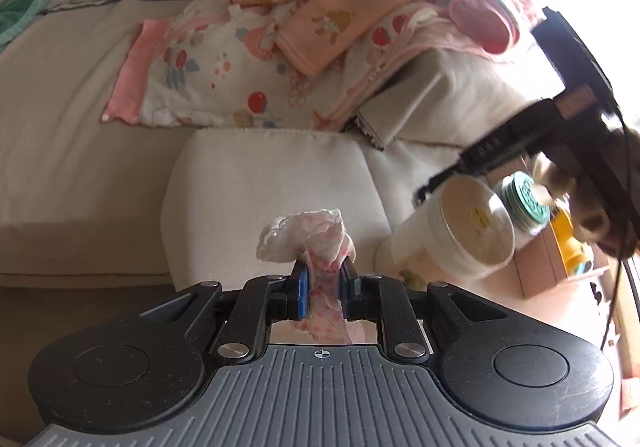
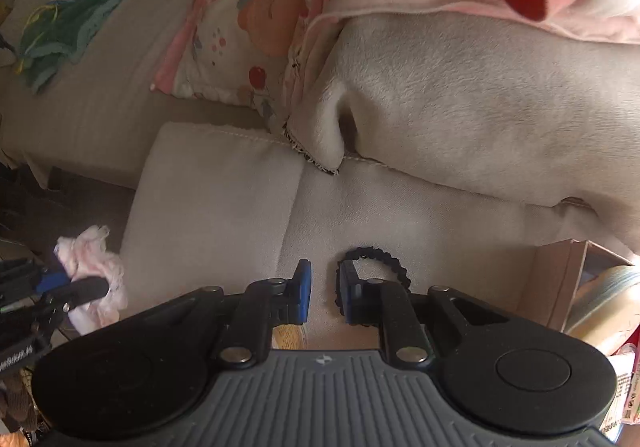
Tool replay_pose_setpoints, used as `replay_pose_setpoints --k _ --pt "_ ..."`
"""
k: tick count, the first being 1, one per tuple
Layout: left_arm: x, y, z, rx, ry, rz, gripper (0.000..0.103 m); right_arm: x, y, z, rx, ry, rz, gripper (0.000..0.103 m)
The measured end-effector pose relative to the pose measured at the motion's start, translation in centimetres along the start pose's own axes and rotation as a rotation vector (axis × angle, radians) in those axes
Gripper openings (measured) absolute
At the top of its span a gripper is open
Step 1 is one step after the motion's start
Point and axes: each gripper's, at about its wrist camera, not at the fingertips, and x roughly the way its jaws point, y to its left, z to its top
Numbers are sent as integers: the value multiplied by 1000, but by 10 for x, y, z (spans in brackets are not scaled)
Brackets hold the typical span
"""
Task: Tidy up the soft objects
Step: 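Grasp the black beaded hair tie with the right tool while the left tool holds the tissue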
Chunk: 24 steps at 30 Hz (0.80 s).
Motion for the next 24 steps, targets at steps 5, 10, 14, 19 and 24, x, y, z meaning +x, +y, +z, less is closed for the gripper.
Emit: replay_pose_setpoints --k 5,10,14,19,24 --pt "12 -5 -26 24 37 -50 18 32 -5 8 37 74 -32 15" --pt "21 -7 -35 16 50 -60 18 36 3 7 17 70 -84 10" --pt "20 -7 -41 0 52 -47 18 36 13 -3 -25 42 -128 7" --pt "0 -8 -37 -21 26 -13 18 -5 0 -10 7 -45 -64 6" --pt "-40 -27 -10 -1 -75 25 18 -112 -1 -36 -35 -240 28 6"
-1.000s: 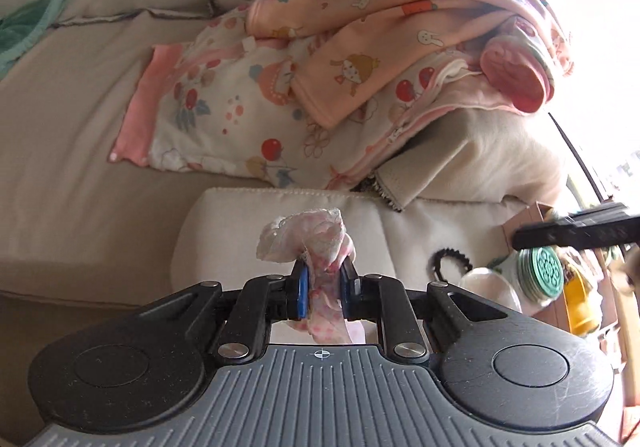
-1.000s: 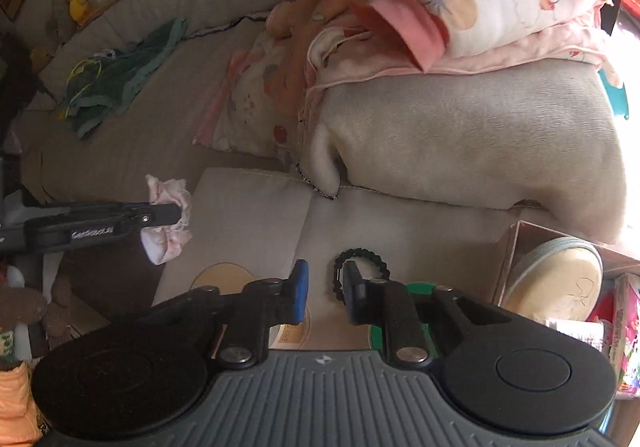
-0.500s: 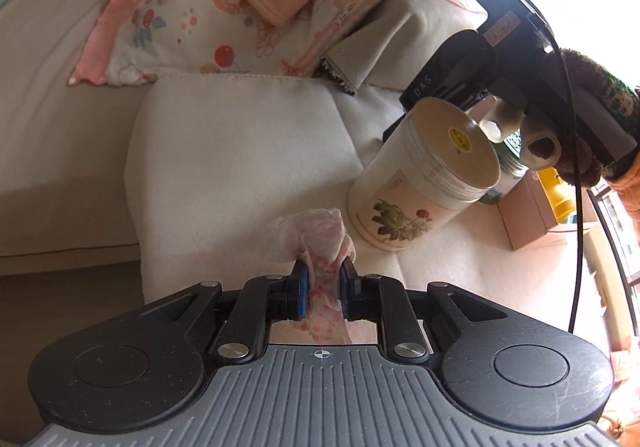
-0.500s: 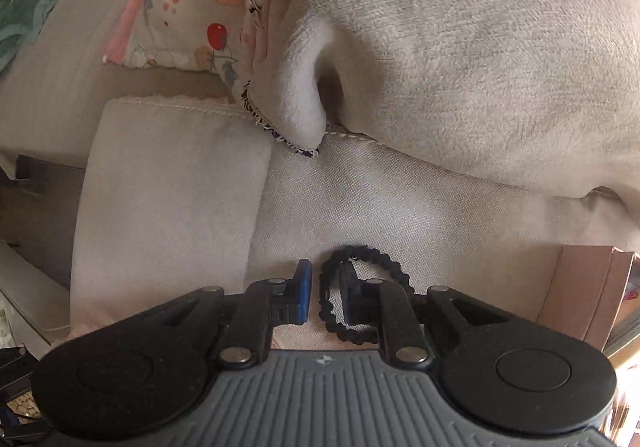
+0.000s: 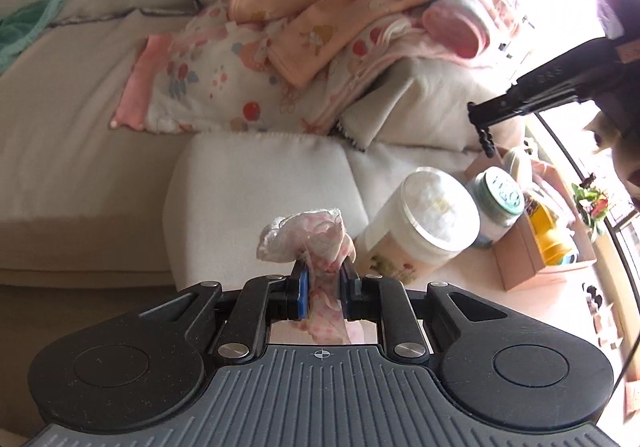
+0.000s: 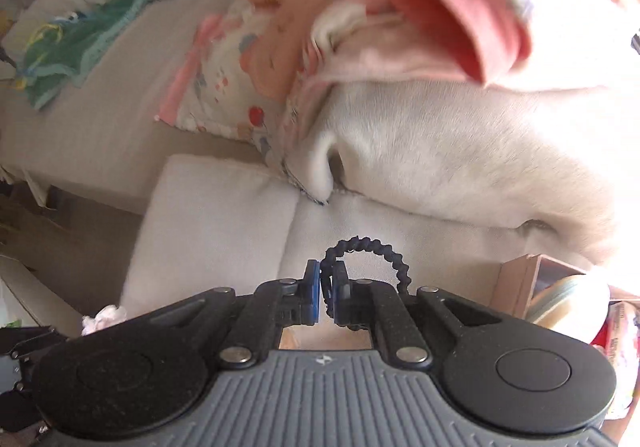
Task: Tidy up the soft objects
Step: 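Carry the tissue and hair tie over the pink box and open the right tool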
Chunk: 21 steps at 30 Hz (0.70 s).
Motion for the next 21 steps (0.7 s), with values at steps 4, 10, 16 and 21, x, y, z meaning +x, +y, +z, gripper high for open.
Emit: replay_pose_setpoints --k 4,10,16,21 --pt "-30 -48 26 81 -78 -14 18 -95 -2 -25 -43 -155 82 6" --pt "-37 -146 52 218 -104 -85 18 -198 -43 -80 -67 -344 102 6" --pt "22 -259 58 333 2 -231 18 -224 -116 -134 21 -413 26 6" --pt "97 -322 45 348 99 -336 18 -206 -178 -158 144 -398 -24 6"
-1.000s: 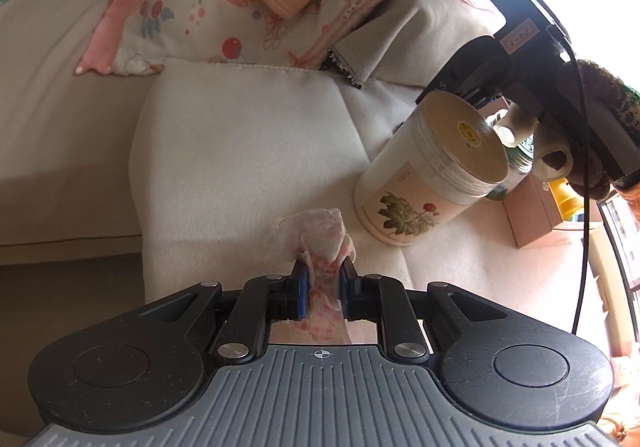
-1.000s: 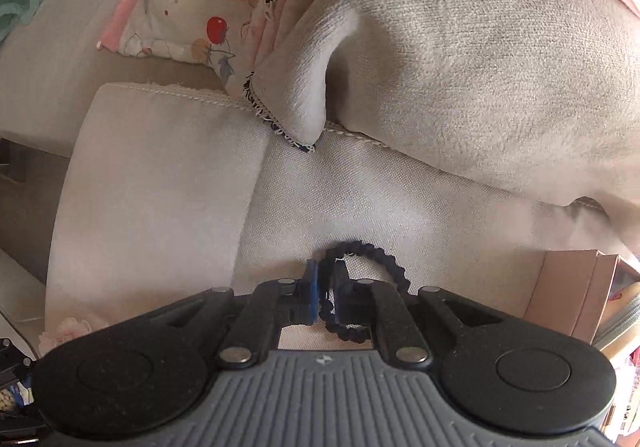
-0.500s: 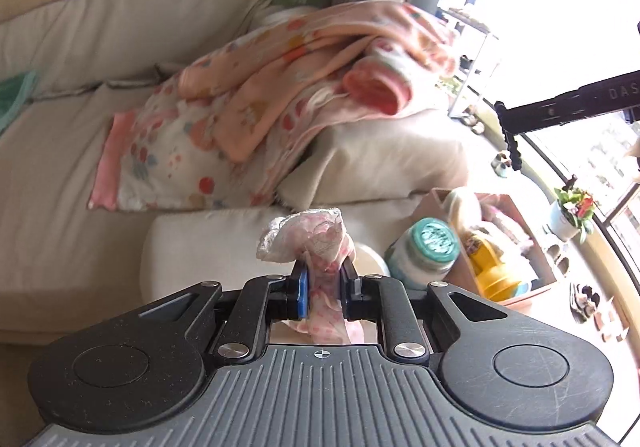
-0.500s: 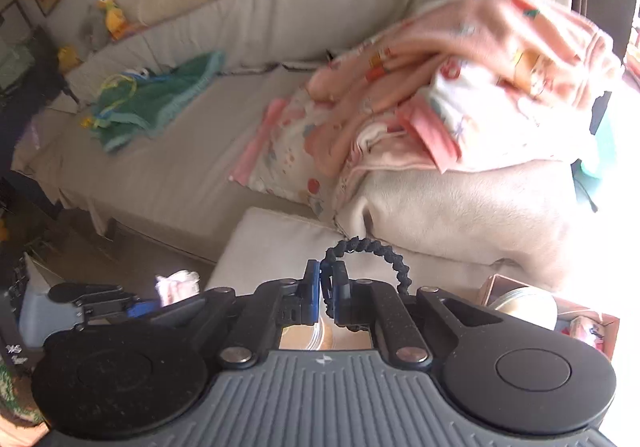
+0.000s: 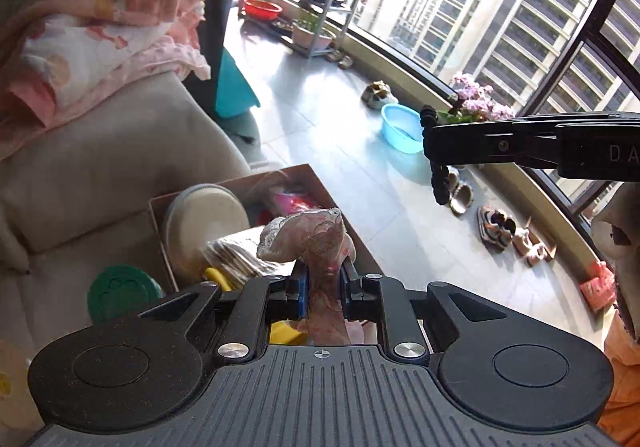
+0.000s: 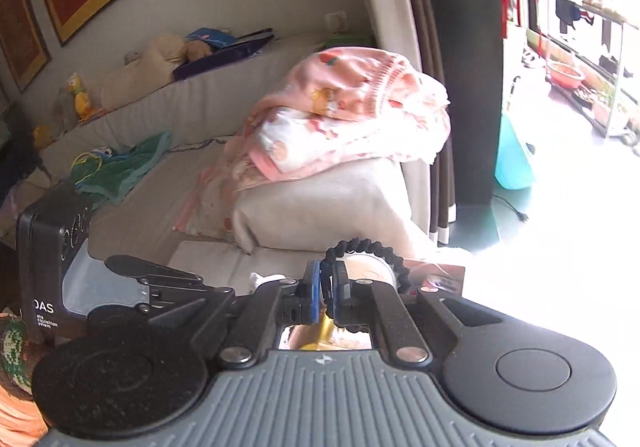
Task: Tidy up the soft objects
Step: 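Carry the tissue and hair tie over the pink box and open the right tool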
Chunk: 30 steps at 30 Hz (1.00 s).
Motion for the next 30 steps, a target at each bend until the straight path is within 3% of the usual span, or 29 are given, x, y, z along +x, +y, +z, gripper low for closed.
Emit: replay_pose_setpoints --k 5,8,10,15,22,26,30 --pt "82 7 -11 3 74 -60 20 33 -41 -17 82 53 -28 6" --pt "107 19 -27 39 116 -18 26 53 -53 -25 111 87 -7 6" --pt "106 24 -35 64 89 -22 25 66 -57 -29 120 108 10 6" --pt "97 27 -48 130 14 106 24 115 -56 -28 124 143 36 6" --pt "71 18 -54 108 -31 70 28 190 -58 -28 192 249 73 7" --pt "53 15 -50 114 -47 62 28 181 -54 -27 160 230 50 11" --pt "35 8 -46 125 -80 33 28 138 -43 -27 59 143 19 31"
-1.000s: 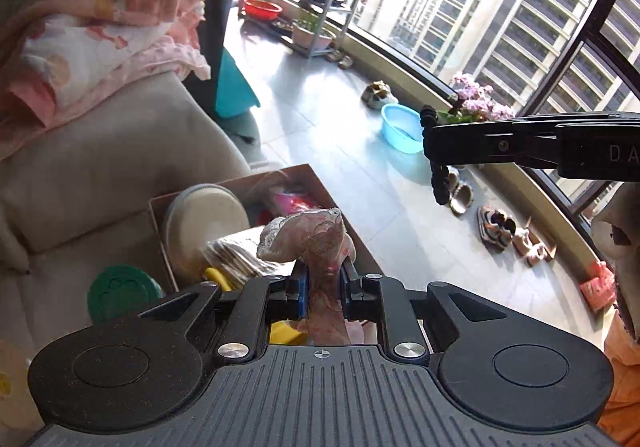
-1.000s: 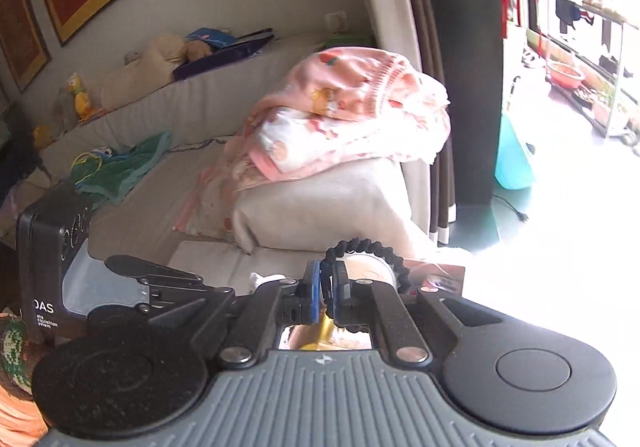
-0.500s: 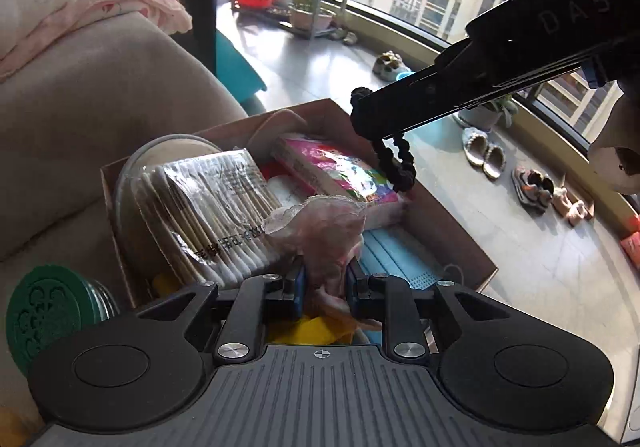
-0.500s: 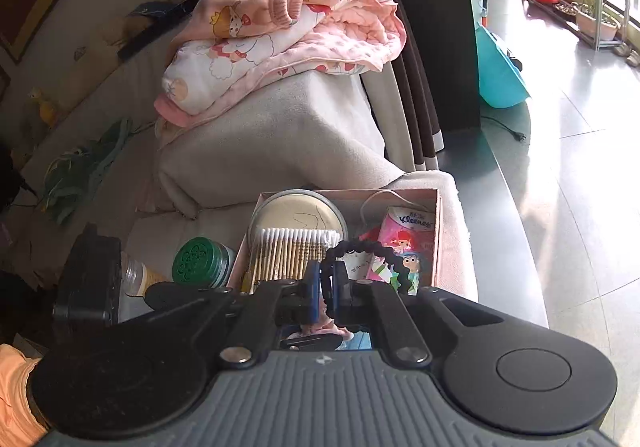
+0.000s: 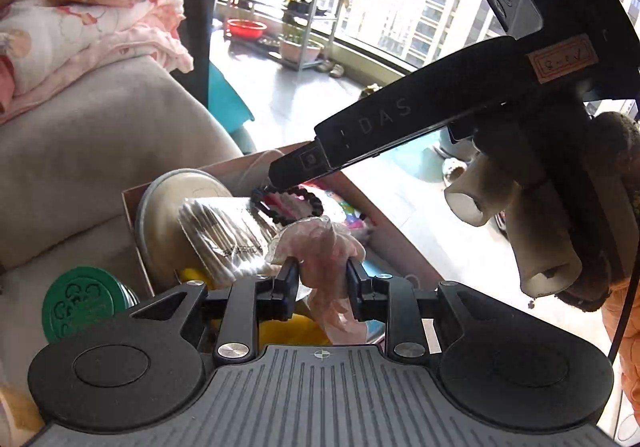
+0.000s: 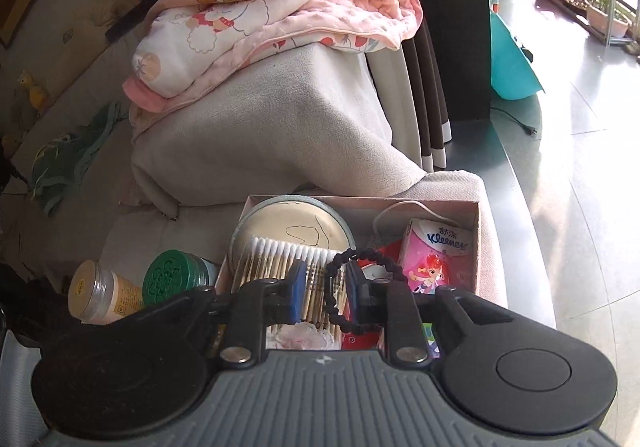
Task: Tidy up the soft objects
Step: 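Carry the tissue and hair tie over the pink box and open the right tool, then open the left tool to drop the pink tissue into the box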
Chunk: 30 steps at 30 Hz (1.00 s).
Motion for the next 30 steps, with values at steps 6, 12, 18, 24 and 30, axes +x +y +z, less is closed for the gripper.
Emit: replay_pose_setpoints --k 6,12,18,24,30 --pt "-33 24 13 -122 -98 -70 28 -53 -8 -38 -11 -152 -74 36" --pt "1 56 26 -231 -38 -15 27 -47 3 -71 -106 -173 -82 31" --pt "30 55 11 -202 53 33 17 8 6 -98 5 -42 -83 23" --pt "15 59 5 -218 4 86 21 8 4 -112 25 -128 -5 21" --pt "-56 45 -34 -156 -161 119 21 -37 13 -128 31 -277 41 39"
